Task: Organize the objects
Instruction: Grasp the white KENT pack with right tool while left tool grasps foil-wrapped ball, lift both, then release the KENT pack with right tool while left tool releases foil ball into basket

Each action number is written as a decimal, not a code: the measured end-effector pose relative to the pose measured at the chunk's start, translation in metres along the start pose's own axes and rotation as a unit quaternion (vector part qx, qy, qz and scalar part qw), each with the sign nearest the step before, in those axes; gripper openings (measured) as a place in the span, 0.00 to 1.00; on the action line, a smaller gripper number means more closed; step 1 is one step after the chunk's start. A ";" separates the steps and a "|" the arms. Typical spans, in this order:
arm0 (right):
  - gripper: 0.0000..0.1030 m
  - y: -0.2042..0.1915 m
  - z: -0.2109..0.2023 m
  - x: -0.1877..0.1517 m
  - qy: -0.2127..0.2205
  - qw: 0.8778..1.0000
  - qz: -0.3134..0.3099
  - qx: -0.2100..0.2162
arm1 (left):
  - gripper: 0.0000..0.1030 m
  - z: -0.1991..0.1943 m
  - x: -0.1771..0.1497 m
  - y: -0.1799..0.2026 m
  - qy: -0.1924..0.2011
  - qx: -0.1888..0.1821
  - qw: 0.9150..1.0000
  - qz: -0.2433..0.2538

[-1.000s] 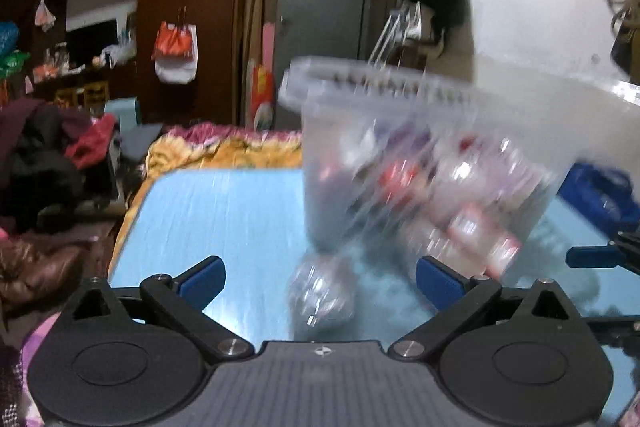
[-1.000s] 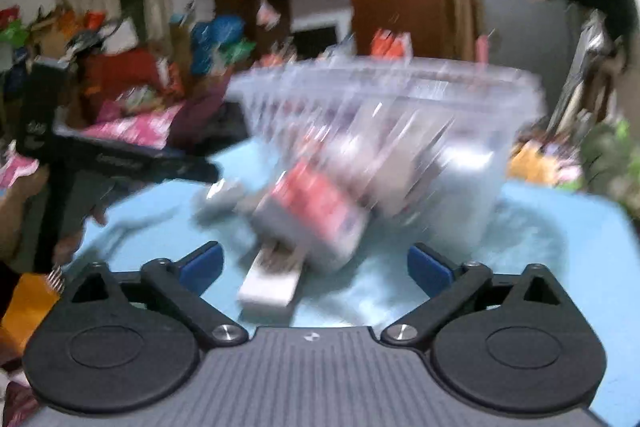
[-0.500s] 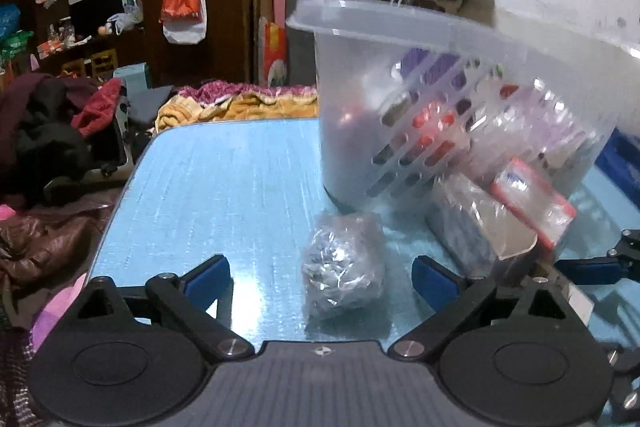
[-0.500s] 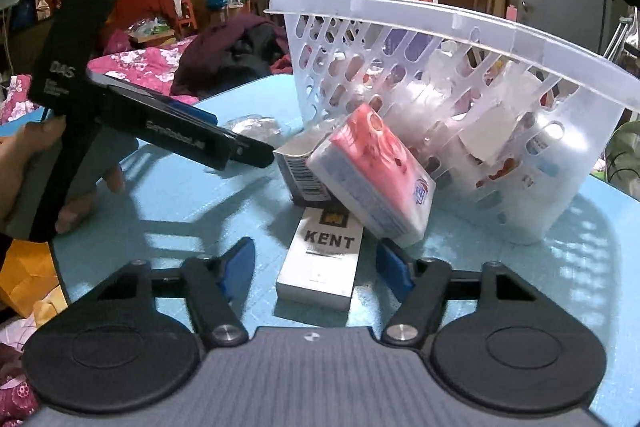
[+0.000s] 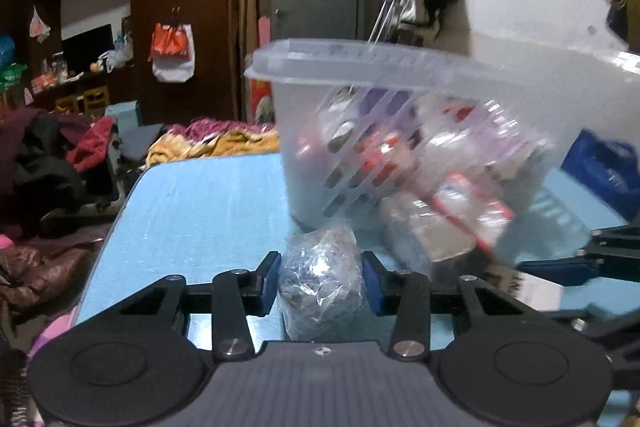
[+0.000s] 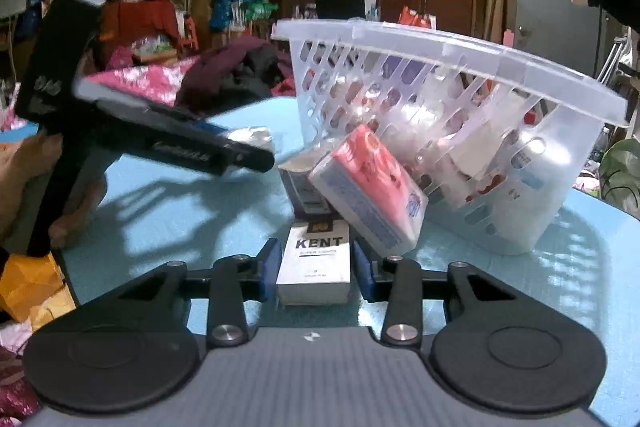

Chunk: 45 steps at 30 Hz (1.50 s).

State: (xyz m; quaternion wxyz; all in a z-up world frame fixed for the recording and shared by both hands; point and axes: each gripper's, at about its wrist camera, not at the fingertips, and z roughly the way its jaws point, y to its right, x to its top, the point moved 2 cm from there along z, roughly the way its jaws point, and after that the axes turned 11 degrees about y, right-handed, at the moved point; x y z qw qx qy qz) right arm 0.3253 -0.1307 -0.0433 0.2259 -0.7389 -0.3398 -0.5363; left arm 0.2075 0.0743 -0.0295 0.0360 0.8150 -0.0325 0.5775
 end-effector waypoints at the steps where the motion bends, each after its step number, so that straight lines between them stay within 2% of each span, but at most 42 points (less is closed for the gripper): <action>1: 0.41 0.001 -0.004 -0.001 0.004 1.000 0.007 0.002 | 0.45 -0.007 0.000 0.002 0.011 -0.006 1.000 -0.004; 4: 0.41 0.008 -0.023 -0.007 0.035 0.997 0.051 0.038 | 0.45 -0.026 -0.001 0.002 0.045 -0.024 0.998 -0.024; 8: 0.41 0.017 -0.048 -0.017 0.084 0.994 0.073 0.015 | 0.45 -0.038 -0.009 0.004 0.065 -0.037 0.997 -0.035; 12: 0.41 0.029 -0.059 -0.029 0.101 0.990 0.096 -0.002 | 0.45 -0.044 -0.017 0.007 0.076 -0.057 0.994 -0.045; 16: 0.41 0.037 -0.069 -0.040 0.101 0.989 0.108 -0.007 | 0.45 -0.045 -0.024 0.015 0.076 -0.065 0.994 -0.038; 19: 0.43 0.038 -0.069 -0.048 0.076 0.991 0.107 0.003 | 0.45 -0.043 -0.028 0.019 0.071 -0.067 0.995 -0.037; 23: 0.43 0.029 -0.072 -0.054 0.060 0.995 0.074 -0.004 | 0.46 -0.045 -0.031 0.015 0.071 -0.068 0.994 -0.044; 27: 0.39 0.019 -0.072 -0.053 0.047 0.998 0.031 -0.019 | 0.46 -0.049 -0.030 0.012 0.079 -0.068 0.993 -0.049; 29: 0.39 0.018 -0.078 -0.049 0.060 0.997 0.023 -0.029 | 0.46 -0.053 -0.026 0.012 0.091 -0.068 0.992 -0.052; 33: 0.39 0.026 -0.108 -0.014 0.146 0.988 0.029 -0.040 | 0.45 -0.064 0.003 0.016 0.130 -0.073 0.988 -0.049; 37: 0.39 0.035 -0.120 0.050 0.216 0.975 -0.006 -0.059 | 0.46 -0.060 0.074 0.025 0.171 -0.088 0.981 -0.036; 39: 0.39 0.045 -0.111 0.086 0.224 0.972 -0.018 -0.065 | 0.46 -0.045 0.112 0.029 0.175 -0.090 0.980 -0.042; 41: 0.39 0.056 -0.093 0.113 0.215 0.972 -0.036 -0.085 | 0.46 -0.023 0.140 0.031 0.169 -0.072 0.982 -0.046; 44: 0.40 0.075 -0.065 0.132 0.198 0.977 -0.019 -0.075 | 0.47 0.014 0.157 0.032 0.137 -0.070 0.986 -0.061; 45: 0.41 0.080 -0.055 0.134 0.192 0.979 -0.018 -0.072 | 0.52 0.025 0.157 0.033 0.129 -0.066 0.988 -0.060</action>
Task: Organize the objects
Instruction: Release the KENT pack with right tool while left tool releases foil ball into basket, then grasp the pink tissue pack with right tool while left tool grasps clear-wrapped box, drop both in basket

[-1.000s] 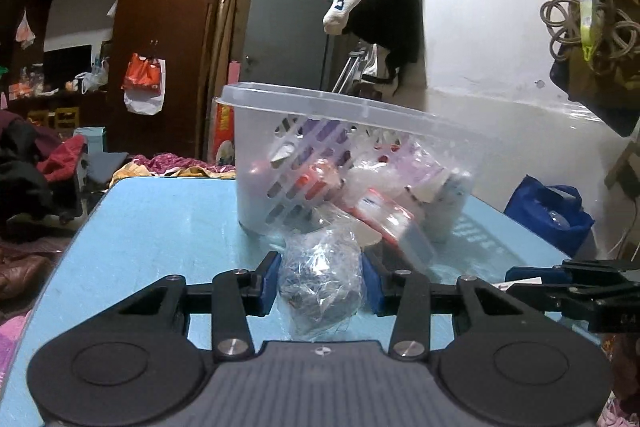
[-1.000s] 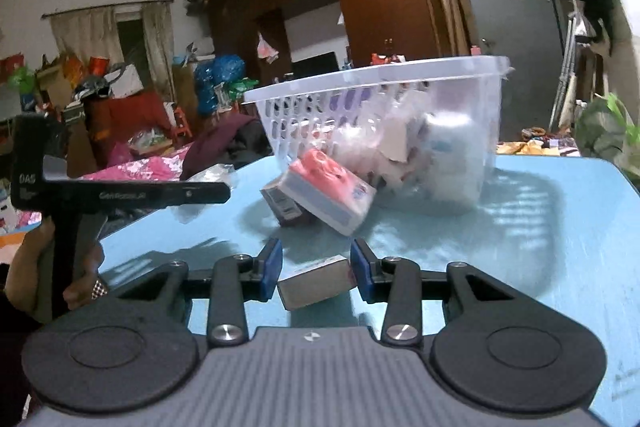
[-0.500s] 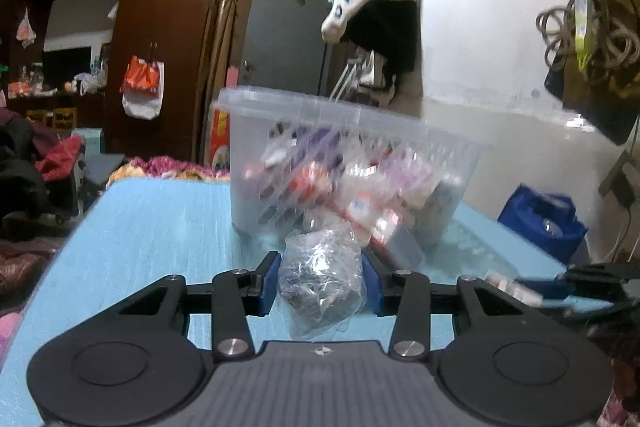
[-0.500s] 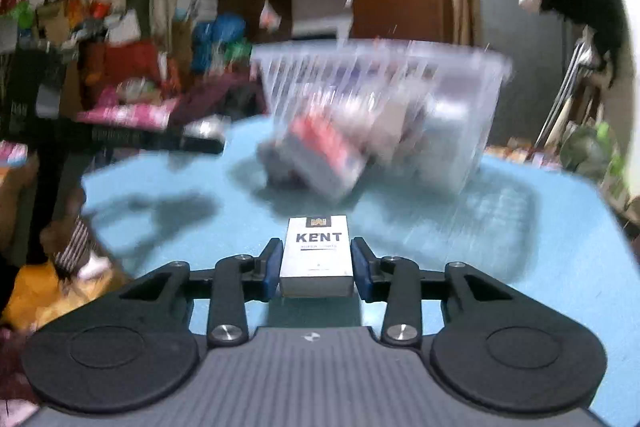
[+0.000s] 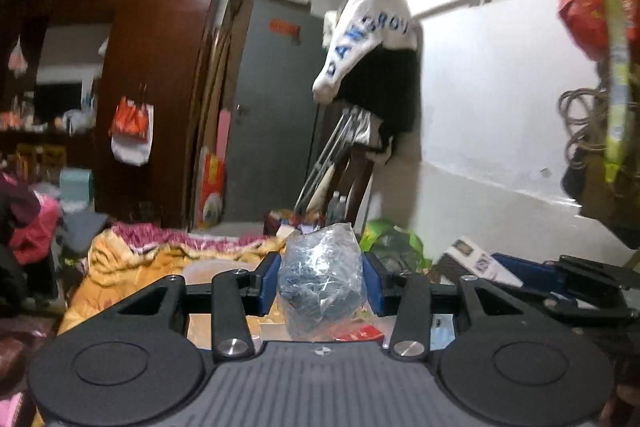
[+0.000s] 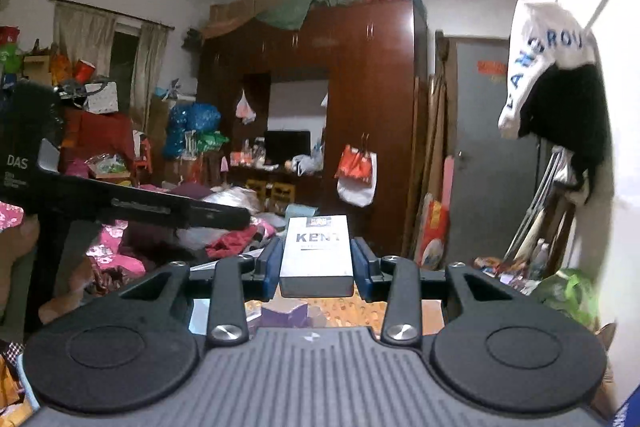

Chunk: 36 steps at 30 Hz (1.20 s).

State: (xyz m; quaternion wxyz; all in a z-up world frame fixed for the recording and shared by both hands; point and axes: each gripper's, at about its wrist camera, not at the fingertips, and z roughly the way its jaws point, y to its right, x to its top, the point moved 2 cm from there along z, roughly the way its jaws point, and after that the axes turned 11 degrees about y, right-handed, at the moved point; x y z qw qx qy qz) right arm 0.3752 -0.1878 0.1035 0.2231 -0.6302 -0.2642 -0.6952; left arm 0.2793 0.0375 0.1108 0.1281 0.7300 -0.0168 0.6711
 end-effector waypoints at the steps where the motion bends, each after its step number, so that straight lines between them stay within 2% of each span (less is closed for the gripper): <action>1: 0.43 0.001 0.009 -0.005 -0.009 1.000 -0.003 0.003 | 0.74 0.014 -0.005 -0.001 -0.018 0.007 1.000 0.006; 2: 0.56 0.002 0.019 -0.011 -0.023 1.000 -0.002 0.006 | 0.92 0.025 -0.011 -0.003 -0.038 0.011 0.999 0.007; 3: 0.67 0.005 0.027 -0.018 -0.040 0.999 0.002 0.008 | 0.93 0.033 -0.017 -0.007 -0.052 0.017 0.998 0.002; 5: 0.75 0.008 0.025 -0.027 -0.041 0.999 0.004 -0.005 | 0.93 0.033 -0.025 -0.012 -0.053 0.021 0.998 -0.003; 7: 0.81 0.010 0.011 -0.030 -0.038 0.999 0.023 -0.005 | 0.93 0.013 -0.029 -0.011 -0.032 0.012 0.999 0.004; 8: 0.93 0.010 -0.002 -0.030 -0.028 0.998 0.048 0.005 | 0.93 -0.003 -0.031 -0.010 -0.012 0.011 1.000 0.011; 9: 1.00 0.007 -0.018 -0.032 -0.017 0.997 0.072 0.027 | 0.94 -0.020 -0.034 -0.009 0.008 0.007 1.000 0.015; 11: 1.00 -0.004 -0.040 -0.043 -0.013 0.995 0.082 0.061 | 0.98 -0.050 -0.047 -0.010 0.031 -0.015 0.999 0.013; 13: 1.00 -0.021 -0.044 -0.068 -0.059 0.995 0.065 0.056 | 0.98 -0.069 -0.066 -0.019 0.036 -0.018 0.999 -0.004; 15: 1.00 -0.029 -0.035 -0.097 -0.112 0.989 0.068 0.062 | 0.98 -0.077 -0.083 -0.031 0.028 0.004 0.999 -0.022; 18: 1.00 -0.038 -0.017 -0.121 -0.164 0.983 0.063 0.061 | 0.98 -0.082 -0.096 -0.050 0.009 0.037 0.999 -0.036; 21: 0.98 -0.051 -0.004 -0.131 -0.194 0.979 0.028 0.060 | 0.98 -0.084 -0.101 -0.065 -0.003 0.055 0.997 -0.051; 22: 0.97 -0.053 0.000 -0.133 -0.198 0.979 0.013 0.054 | 0.98 -0.087 -0.103 -0.068 -0.005 0.056 0.997 -0.054; 23: 0.87 -0.056 0.000 -0.135 -0.203 0.978 0.006 0.051 | 0.98 -0.089 -0.106 -0.070 -0.008 0.057 0.997 -0.056; 24: 0.72 -0.058 0.001 -0.137 -0.207 0.977 0.005 0.053 | 0.98 -0.086 -0.107 -0.070 -0.011 0.058 0.997 -0.056; 27: 0.55 -0.058 -0.006 -0.138 -0.206 0.977 0.012 0.058 | 0.98 -0.079 -0.114 -0.071 -0.027 0.056 0.996 -0.059; 31: 0.53 -0.044 -0.027 -0.128 -0.188 0.981 0.025 0.050 | 0.98 -0.078 -0.127 -0.059 -0.055 0.055 0.996 -0.033; 33: 0.53 -0.031 -0.043 -0.125 -0.171 0.983 0.056 0.045 | 0.98 -0.076 -0.132 -0.048 -0.062 0.051 0.997 -0.018; 36: 0.53 -0.013 -0.062 -0.127 -0.157 0.982 0.100 0.041 | 0.98 -0.064 -0.135 -0.031 -0.075 0.027 0.997 -0.014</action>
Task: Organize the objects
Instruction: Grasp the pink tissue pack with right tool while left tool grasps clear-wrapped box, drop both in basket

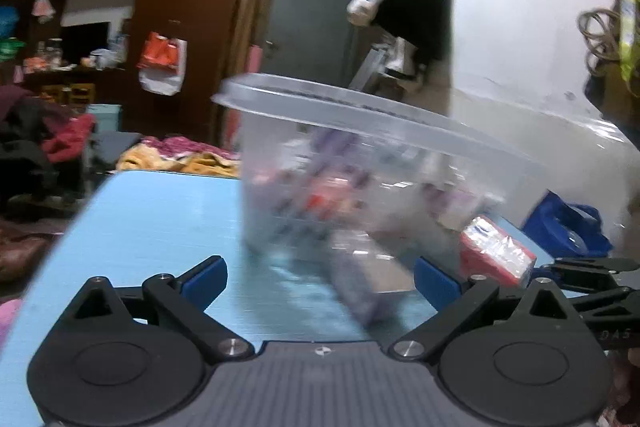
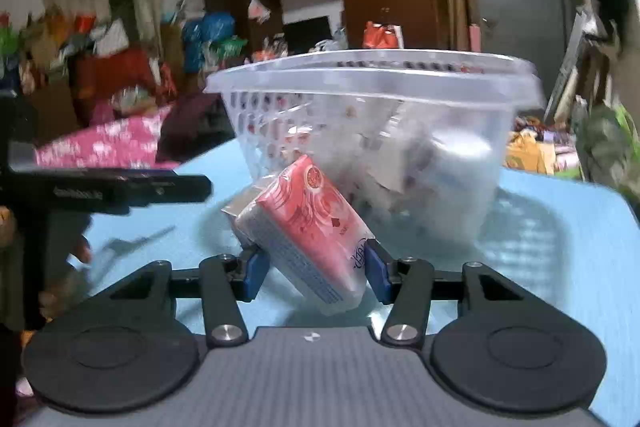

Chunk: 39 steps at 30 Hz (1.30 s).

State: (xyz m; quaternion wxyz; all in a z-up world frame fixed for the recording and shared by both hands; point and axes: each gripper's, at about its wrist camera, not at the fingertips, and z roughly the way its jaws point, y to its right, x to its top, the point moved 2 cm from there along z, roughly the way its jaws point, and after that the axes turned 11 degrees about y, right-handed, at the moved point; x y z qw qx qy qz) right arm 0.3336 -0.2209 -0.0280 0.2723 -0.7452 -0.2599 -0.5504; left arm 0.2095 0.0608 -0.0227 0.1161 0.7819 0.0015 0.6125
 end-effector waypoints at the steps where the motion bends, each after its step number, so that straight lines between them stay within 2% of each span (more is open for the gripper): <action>1: 0.53 0.004 -0.003 -0.002 0.003 1.000 0.009 0.000 | 0.98 0.004 -0.002 0.007 -0.007 -0.005 1.000 0.004; 6: 0.54 0.023 -0.017 -0.006 0.031 0.998 0.056 0.000 | 0.96 0.029 -0.007 0.029 -0.041 0.034 0.998 0.035; 7: 0.54 0.023 -0.016 -0.007 0.035 0.998 0.060 -0.001 | 0.93 0.032 -0.008 0.031 -0.050 0.042 0.997 0.037; 10: 0.54 0.028 -0.013 -0.009 0.041 0.995 0.085 0.015 | 0.92 0.034 -0.011 0.033 -0.065 0.050 0.996 0.036; 12: 0.54 0.028 -0.015 -0.010 0.044 0.995 0.084 0.018 | 0.86 0.037 -0.012 0.032 -0.075 0.058 0.995 0.036; 13: 0.54 0.027 -0.012 -0.010 0.042 0.995 0.083 0.020 | 0.73 0.038 -0.012 0.031 -0.080 0.059 0.994 0.035; 14: 0.54 0.027 -0.011 -0.010 0.042 0.995 0.084 0.022 | 0.53 0.038 -0.013 0.032 -0.082 0.055 0.995 0.032; 15: 0.54 0.027 -0.011 -0.010 0.044 0.995 0.085 0.023 | 0.44 0.036 -0.014 0.031 -0.081 0.049 0.995 0.028; 16: 0.54 0.027 -0.012 -0.010 0.046 0.995 0.087 0.024 | 0.42 0.035 -0.014 0.031 -0.081 0.045 0.995 0.025; 19: 0.54 0.030 -0.014 -0.011 0.052 0.994 0.096 0.030 | 0.40 0.022 -0.017 0.032 -0.053 0.043 0.997 0.029; 26: 0.54 0.025 -0.013 -0.013 0.053 0.995 0.083 0.024 | 0.40 0.001 -0.017 0.025 -0.010 -0.010 1.000 0.004; 35: 0.54 0.026 -0.016 -0.012 0.076 0.994 0.081 0.016 | 0.40 -0.008 -0.014 0.032 0.027 -0.024 0.999 0.011; 37: 0.54 0.023 -0.021 -0.011 0.092 0.994 0.066 0.007 | 0.40 -0.017 -0.011 0.028 0.048 -0.017 0.999 -0.002; 39: 0.54 0.018 -0.031 -0.006 0.110 0.992 0.058 0.002 | 0.40 -0.029 -0.003 0.025 0.053 -0.026 0.998 -0.032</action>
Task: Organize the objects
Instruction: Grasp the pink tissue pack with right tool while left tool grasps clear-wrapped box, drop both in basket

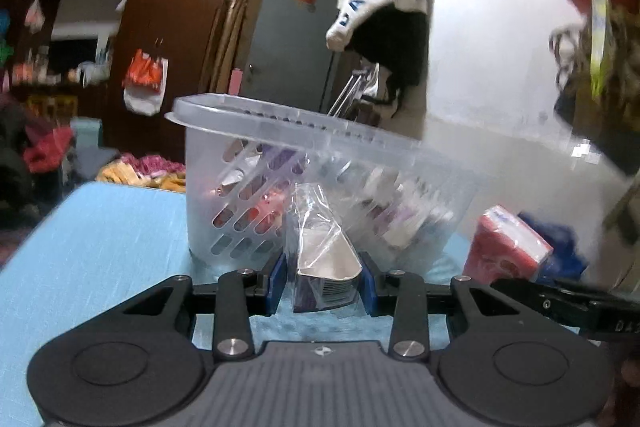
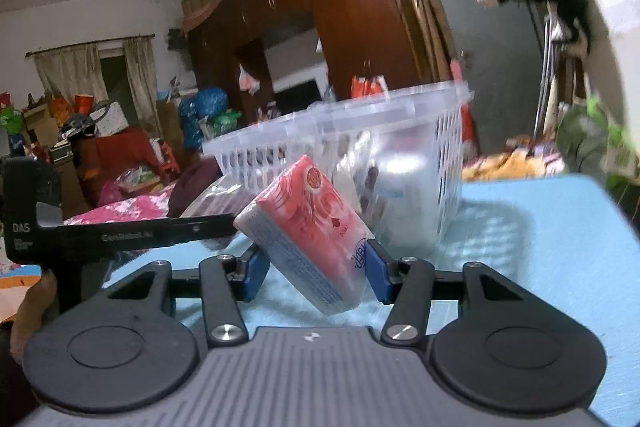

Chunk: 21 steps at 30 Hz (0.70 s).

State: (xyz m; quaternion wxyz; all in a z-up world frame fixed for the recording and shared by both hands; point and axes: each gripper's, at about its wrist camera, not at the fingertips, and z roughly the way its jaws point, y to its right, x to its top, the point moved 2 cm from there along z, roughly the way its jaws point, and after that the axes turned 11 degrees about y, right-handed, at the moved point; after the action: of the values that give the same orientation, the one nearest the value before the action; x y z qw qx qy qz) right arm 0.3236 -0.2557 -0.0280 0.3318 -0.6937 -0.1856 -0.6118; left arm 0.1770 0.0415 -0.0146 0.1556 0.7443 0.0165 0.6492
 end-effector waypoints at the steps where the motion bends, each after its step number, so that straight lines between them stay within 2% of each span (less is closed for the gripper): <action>1: 0.54 -0.002 -0.006 0.008 0.014 1.000 0.003 0.006 | 0.40 -0.004 0.009 0.001 0.012 -0.001 1.000 -0.001; 3: 0.54 -0.008 -0.015 0.031 0.044 0.999 0.000 0.021 | 0.40 -0.012 0.037 0.006 0.043 0.009 0.999 0.010; 5: 0.54 -0.016 -0.013 0.058 0.058 0.998 -0.035 0.017 | 0.40 -0.008 0.071 0.012 0.056 0.001 0.998 0.020; 7: 0.54 -0.022 0.004 0.088 0.057 0.996 -0.072 0.006 | 0.40 0.011 0.103 0.017 0.057 0.008 0.998 0.040; 10: 0.54 -0.020 0.046 0.125 0.043 0.993 -0.112 -0.023 | 0.40 0.055 0.135 0.015 0.029 0.021 0.998 0.045; 12: 0.54 -0.015 0.072 0.135 0.031 0.989 -0.133 -0.061 | 0.40 0.081 0.140 0.014 -0.001 0.028 0.999 0.039; 14: 0.59 -0.012 0.095 0.133 0.012 0.986 -0.152 -0.074 | 0.42 0.103 0.136 0.009 -0.027 0.032 0.998 0.035; 15: 0.69 -0.007 0.107 0.130 -0.001 0.986 -0.150 -0.073 | 0.47 0.109 0.130 0.007 -0.035 0.037 0.998 0.036; 17: 0.83 -0.001 0.121 0.121 -0.016 0.985 -0.153 -0.081 | 0.75 0.119 0.118 0.000 -0.052 0.051 0.997 0.036; 19: 0.84 0.001 0.120 0.112 -0.024 0.984 -0.155 -0.089 | 0.79 0.117 0.111 -0.007 -0.050 0.059 0.996 0.032; 21: 0.98 0.005 0.113 0.107 -0.037 0.987 -0.139 -0.070 | 0.84 0.108 0.110 -0.010 -0.040 0.054 0.997 0.036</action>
State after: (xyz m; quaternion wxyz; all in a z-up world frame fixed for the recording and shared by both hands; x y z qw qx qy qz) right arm 0.4287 -0.1972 0.0714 0.1866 -0.7048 -0.2492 -0.6375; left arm 0.3013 0.0535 0.0769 0.0922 0.7773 0.0180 0.6220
